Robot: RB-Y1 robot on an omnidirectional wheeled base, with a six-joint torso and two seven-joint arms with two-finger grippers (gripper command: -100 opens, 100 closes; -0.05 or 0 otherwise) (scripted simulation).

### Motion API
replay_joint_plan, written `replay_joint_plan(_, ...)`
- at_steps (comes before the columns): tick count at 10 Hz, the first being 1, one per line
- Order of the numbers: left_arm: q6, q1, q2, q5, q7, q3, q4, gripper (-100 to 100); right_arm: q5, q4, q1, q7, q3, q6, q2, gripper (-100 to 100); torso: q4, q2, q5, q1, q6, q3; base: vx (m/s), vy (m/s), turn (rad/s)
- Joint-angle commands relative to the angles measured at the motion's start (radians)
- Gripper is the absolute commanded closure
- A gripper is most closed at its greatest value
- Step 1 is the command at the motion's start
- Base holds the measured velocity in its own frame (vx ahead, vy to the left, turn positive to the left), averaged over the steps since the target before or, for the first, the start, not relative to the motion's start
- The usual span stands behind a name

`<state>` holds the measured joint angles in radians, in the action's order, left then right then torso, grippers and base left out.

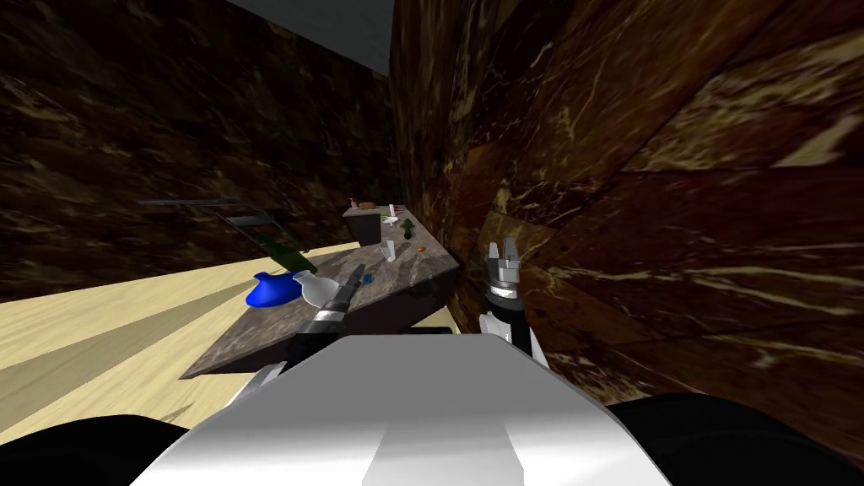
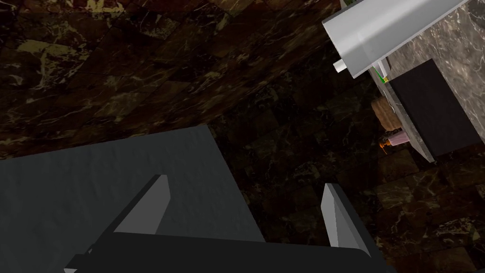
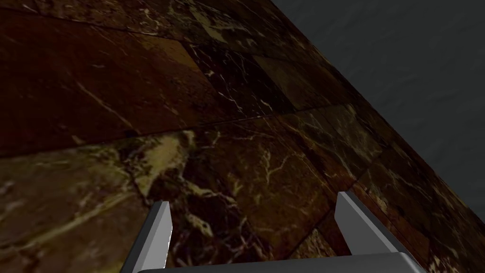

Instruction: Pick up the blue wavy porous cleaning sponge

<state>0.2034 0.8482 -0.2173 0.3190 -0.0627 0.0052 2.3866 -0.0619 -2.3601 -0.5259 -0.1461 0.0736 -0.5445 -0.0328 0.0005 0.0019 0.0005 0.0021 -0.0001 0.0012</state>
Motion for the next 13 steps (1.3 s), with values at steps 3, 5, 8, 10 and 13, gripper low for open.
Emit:
replay_joint_plan(3, -0.100, 0.048, -0.028, 0.012, 0.006, 0.022, 0.013, -100, 0.000, 0.000, 0.000, 0.000, 0.000, 0.000, 0.000, 0, 0.000, 0.000, 0.000, 0.000, 0.000, 0.000, -0.028, 0.004, -0.268)
replay_joint_plan(5, -0.155, 0.086, -0.038, 0.022, 0.006, 0.030, 0.017, -100, 0.000, 0.000, 0.000, 0.000, 0.000, 0.000, 0.000, 0, 0.000, 0.000, 0.000, 0.000, 0.000, 0.000, -0.025, 0.015, -0.224)
replay_joint_plan(8, -0.245, 0.162, -0.058, 0.035, 0.005, 0.046, 0.024, -100, 0.000, 0.000, 0.000, 0.000, 0.000, 0.000, 0.000, 0, 0.000, 0.000, 0.000, 0.001, 0.000, 0.000, -0.025, 0.015, -0.293)
replay_joint_plan(10, -0.302, 0.201, -0.067, 0.038, 0.005, 0.054, 0.028, -100, 0.000, 0.000, 0.000, 0.000, 0.000, 0.000, 0.000, 0, 0.000, -0.002, 0.000, 0.000, 0.000, -0.001, -0.013, 0.013, -0.311)
replay_joint_plan(13, -0.362, 0.239, -0.076, 0.039, 0.006, 0.061, 0.032, -100, 0.000, 0.000, 0.000, 0.000, 0.000, 0.000, 0.000, 0, 0.000, -0.002, 0.000, 0.001, -0.001, -0.001, -0.005, 0.011, -0.200)
